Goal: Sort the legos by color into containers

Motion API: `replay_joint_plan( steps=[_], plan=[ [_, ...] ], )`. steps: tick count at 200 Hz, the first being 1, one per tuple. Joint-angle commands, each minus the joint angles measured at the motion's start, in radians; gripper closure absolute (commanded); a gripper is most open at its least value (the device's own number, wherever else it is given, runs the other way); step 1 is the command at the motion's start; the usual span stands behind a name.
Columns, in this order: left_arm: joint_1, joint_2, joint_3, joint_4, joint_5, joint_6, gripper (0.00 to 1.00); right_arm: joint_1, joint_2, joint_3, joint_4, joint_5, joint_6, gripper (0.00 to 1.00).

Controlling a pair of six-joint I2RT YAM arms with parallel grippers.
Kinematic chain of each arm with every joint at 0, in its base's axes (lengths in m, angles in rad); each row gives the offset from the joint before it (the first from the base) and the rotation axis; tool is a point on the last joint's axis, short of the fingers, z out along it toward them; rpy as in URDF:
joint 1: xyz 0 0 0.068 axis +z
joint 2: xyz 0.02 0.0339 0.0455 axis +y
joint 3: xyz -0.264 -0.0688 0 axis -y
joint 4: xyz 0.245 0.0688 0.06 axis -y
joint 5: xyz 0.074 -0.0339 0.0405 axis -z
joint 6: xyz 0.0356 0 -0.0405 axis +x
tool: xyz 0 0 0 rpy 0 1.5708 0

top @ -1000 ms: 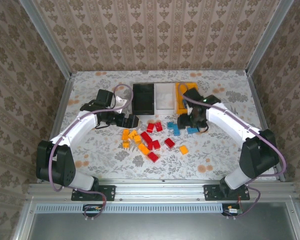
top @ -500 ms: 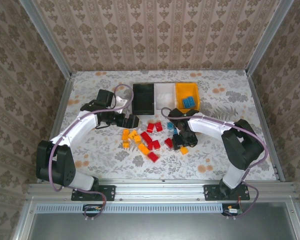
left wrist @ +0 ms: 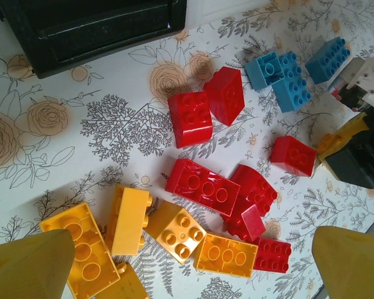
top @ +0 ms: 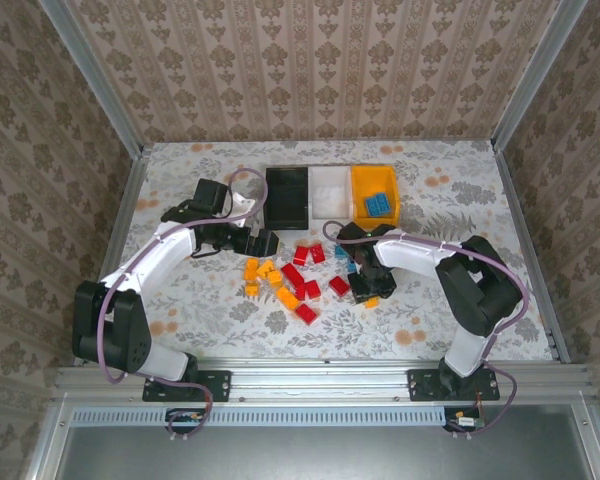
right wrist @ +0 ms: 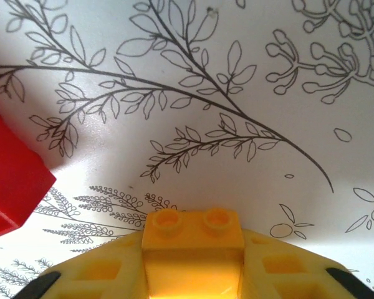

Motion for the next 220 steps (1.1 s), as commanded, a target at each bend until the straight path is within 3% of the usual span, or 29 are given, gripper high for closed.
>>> replay_joint_plan(
  steps=[1,44,93,118,139,177,220],
  plan=[
    [-0.007,0.006,0.03,-0.029,0.006,0.025,0.0,0.007,-0.009,-0.018,0.002,0.012,0.016,0.71],
    [-0.021,-0.05,0.002,0.023,-0.041,0.037,0.0,0.005,-0.123,0.068,-0.047,0.038,0.03,0.72],
    [-0.028,-0.343,-0.179,0.272,-0.125,0.092,0.0,-0.014,-0.143,0.284,-0.024,0.082,0.015,0.73],
    [-0.034,-0.419,-0.257,0.4,0.011,0.121,0.0,-0.041,-0.059,0.437,0.009,0.093,-0.021,0.73],
    [-0.055,-0.396,-0.254,0.405,0.129,0.138,0.0,-0.076,0.053,0.587,0.018,0.073,-0.039,0.73],
    [-0.108,-0.374,-0.24,0.36,0.159,0.184,0.0,-0.136,0.275,0.834,-0.01,0.02,-0.047,0.72],
    [-0.108,-0.361,-0.233,0.326,0.127,0.202,0.0,-0.163,0.462,1.003,-0.048,0.002,-0.051,0.71]
  ],
)
